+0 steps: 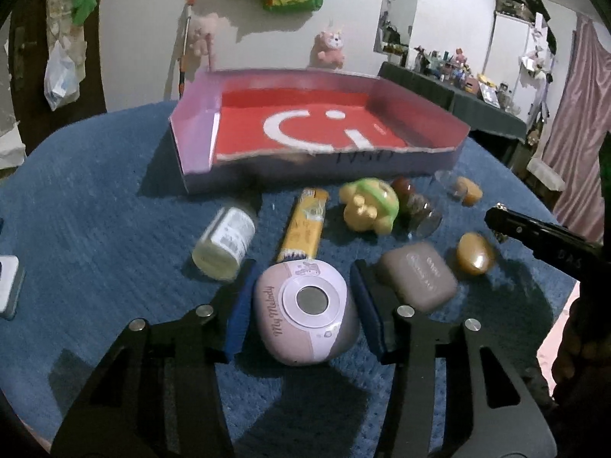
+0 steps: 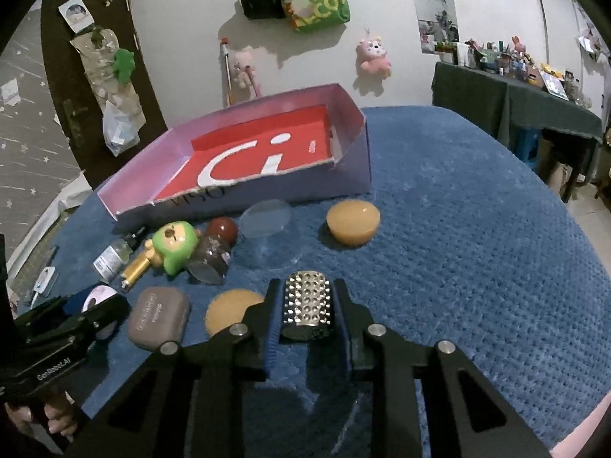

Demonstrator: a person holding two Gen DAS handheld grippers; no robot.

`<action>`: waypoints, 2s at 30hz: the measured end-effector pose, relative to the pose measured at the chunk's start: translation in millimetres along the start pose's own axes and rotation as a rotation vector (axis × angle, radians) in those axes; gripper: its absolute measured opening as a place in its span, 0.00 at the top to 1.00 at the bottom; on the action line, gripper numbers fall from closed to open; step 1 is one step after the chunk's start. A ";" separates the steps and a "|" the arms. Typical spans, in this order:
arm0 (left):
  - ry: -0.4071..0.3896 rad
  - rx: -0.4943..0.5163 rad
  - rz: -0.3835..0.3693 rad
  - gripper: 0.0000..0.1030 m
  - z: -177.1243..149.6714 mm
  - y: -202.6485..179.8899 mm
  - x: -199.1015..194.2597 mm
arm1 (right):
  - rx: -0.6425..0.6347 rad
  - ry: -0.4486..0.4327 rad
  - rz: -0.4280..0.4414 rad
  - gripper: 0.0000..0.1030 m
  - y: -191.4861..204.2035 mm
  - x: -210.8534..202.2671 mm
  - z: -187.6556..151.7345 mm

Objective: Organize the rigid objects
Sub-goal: 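Grasp the studded metal roller with the right tool while the left tool grasps the white-pink speaker, then lower the roller and speaker into the red box and open both tools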

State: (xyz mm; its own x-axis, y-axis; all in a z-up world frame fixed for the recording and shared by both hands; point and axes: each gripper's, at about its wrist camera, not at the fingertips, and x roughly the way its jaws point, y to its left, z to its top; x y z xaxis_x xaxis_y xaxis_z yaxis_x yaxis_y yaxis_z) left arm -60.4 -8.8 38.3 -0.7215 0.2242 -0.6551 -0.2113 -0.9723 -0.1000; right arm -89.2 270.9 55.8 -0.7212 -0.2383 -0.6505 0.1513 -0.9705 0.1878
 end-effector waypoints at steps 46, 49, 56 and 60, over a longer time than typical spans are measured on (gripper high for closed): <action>0.277 0.167 0.064 0.54 135.8 22.5 120.3 | -0.369 0.388 -0.015 0.73 34.2 136.7 146.3; 0.295 0.186 0.078 0.54 132.2 20.9 126.8 | -0.416 0.410 -0.050 0.74 38.1 143.0 141.2; 0.322 0.190 0.078 0.54 127.5 20.0 131.8 | -0.465 0.420 -0.090 0.74 39.8 146.1 133.8; 0.325 0.168 0.066 0.54 128.0 23.5 130.3 | -0.476 0.430 -0.095 0.74 41.1 145.9 135.2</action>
State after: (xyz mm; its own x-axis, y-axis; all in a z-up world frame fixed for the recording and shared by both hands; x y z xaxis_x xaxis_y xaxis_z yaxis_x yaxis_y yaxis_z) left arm -243.8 6.1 46.5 -0.4958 0.1020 -0.8624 -0.2957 -0.9536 0.0573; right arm -279.6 201.2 68.1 -0.4262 -0.0479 -0.9034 0.4542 -0.8750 -0.1679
